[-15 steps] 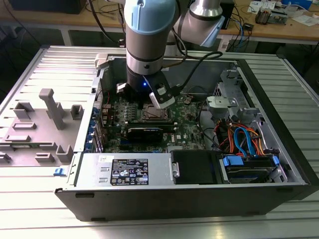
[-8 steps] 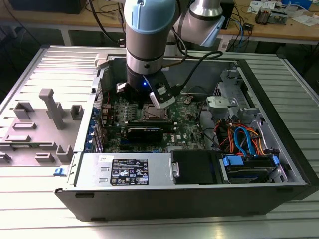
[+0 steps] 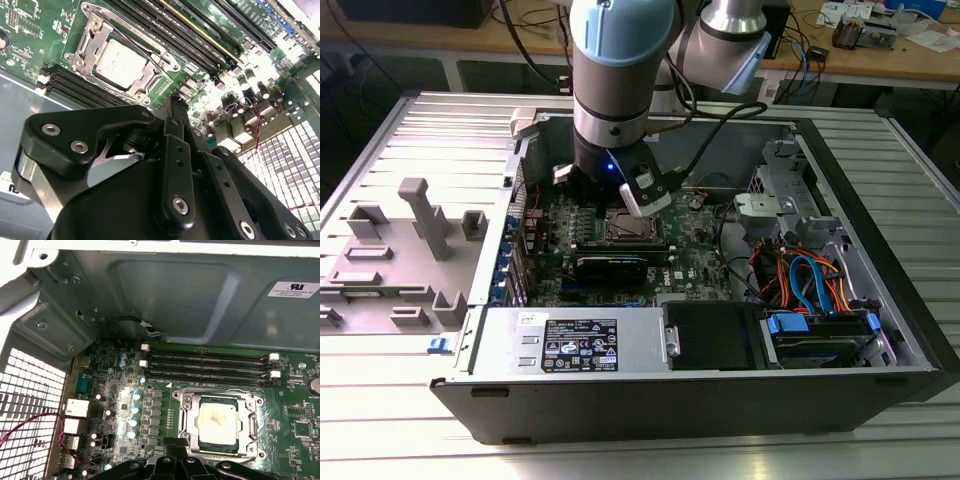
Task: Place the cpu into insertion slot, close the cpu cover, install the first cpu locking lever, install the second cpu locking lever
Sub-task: 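Install the second cpu locking lever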
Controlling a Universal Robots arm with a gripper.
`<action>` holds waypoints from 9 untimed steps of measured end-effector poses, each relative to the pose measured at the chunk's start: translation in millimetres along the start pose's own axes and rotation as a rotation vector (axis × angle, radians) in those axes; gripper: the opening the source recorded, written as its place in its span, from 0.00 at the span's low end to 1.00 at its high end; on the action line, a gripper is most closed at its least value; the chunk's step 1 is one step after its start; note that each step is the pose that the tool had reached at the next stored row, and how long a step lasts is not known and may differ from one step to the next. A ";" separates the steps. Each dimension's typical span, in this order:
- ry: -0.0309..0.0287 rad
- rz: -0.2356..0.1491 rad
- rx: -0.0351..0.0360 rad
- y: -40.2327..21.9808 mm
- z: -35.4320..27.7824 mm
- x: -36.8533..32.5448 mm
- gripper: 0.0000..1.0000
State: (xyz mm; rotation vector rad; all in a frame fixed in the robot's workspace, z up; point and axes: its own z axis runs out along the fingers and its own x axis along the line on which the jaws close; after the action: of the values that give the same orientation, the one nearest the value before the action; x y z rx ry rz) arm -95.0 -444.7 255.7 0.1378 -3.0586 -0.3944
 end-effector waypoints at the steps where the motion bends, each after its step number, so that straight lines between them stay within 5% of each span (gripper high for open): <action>1: 0.0008 0.000 -0.0001 0.3 -1.2 0.0 0.11; 7: 0.0085 0.002 -0.0010 2.0 -8.1 -1.8 0.11; 9: 0.0167 0.007 0.0088 1.5 -8.4 -7.8 0.11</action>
State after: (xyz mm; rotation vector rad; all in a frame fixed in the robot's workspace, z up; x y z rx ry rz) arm -86.9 -444.7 263.8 0.1298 -3.0439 -0.3775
